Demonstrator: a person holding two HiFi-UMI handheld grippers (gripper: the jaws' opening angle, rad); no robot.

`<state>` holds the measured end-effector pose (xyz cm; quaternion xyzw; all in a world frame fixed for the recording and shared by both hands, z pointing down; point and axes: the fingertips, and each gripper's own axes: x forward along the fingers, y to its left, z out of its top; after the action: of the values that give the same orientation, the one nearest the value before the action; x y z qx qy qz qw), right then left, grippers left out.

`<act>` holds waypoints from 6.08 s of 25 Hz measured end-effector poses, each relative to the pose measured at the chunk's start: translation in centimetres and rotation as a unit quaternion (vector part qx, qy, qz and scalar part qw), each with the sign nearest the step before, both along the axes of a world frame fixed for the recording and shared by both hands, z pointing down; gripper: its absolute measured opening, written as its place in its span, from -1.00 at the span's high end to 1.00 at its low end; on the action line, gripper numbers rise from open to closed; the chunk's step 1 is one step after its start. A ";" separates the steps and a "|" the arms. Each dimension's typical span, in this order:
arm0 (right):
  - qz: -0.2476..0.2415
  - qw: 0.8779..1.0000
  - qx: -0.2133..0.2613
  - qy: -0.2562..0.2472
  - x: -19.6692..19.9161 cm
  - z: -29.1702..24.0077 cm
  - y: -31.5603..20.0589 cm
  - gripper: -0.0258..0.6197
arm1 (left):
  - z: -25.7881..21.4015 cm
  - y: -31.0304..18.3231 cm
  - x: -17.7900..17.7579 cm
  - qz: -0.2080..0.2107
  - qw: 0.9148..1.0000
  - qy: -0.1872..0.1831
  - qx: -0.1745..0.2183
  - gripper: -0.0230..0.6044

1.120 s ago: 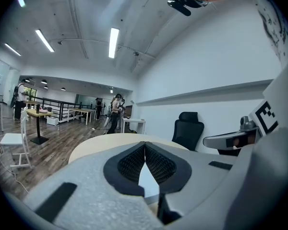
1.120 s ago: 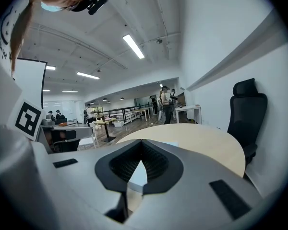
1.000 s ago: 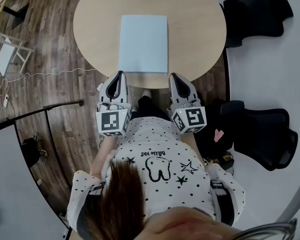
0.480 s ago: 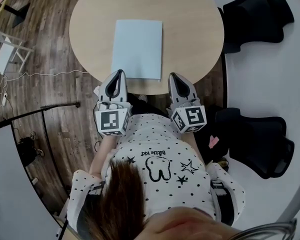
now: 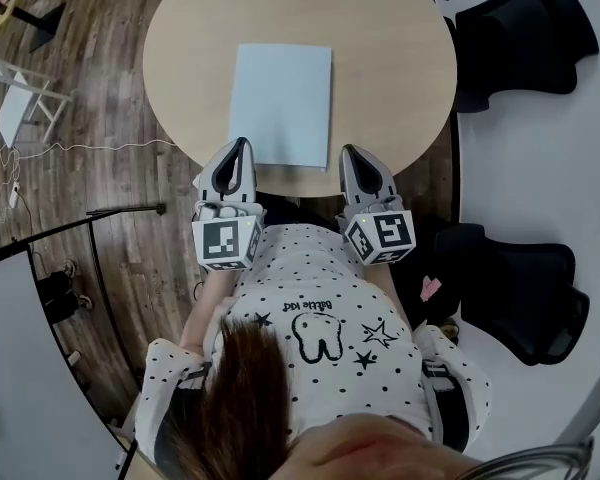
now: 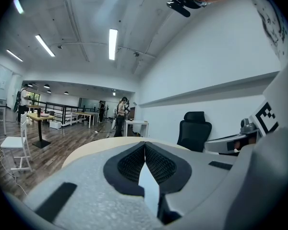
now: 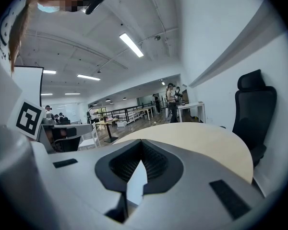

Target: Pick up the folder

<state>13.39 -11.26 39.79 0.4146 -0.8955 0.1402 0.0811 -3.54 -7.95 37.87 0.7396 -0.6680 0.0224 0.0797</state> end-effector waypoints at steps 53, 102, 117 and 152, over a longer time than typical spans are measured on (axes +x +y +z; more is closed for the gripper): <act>0.036 0.999 -0.012 0.019 -6.7 0.6 -6.4 0.90 | 1.7 -7.7 -8.8 0.047 0.998 0.007 -0.038 0.87; 0.034 0.981 -0.191 0.006 -4.3 14.9 -18.1 0.34 | 19.5 -18.0 -8.3 0.074 0.939 0.149 -0.300 0.20; 0.038 0.961 -0.273 -0.007 -4.7 18.6 -16.8 0.18 | 23.1 -17.2 -7.9 0.086 0.910 0.177 -0.365 0.11; 0.059 0.950 -0.307 -0.017 -4.4 20.9 -16.2 0.15 | 24.4 -16.6 -7.2 0.073 0.893 0.248 -0.369 0.04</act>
<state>9.00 -27.49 60.69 0.4190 -0.7845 0.4196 0.1813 -10.72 -24.54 62.26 0.6852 -0.5144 0.0888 0.5079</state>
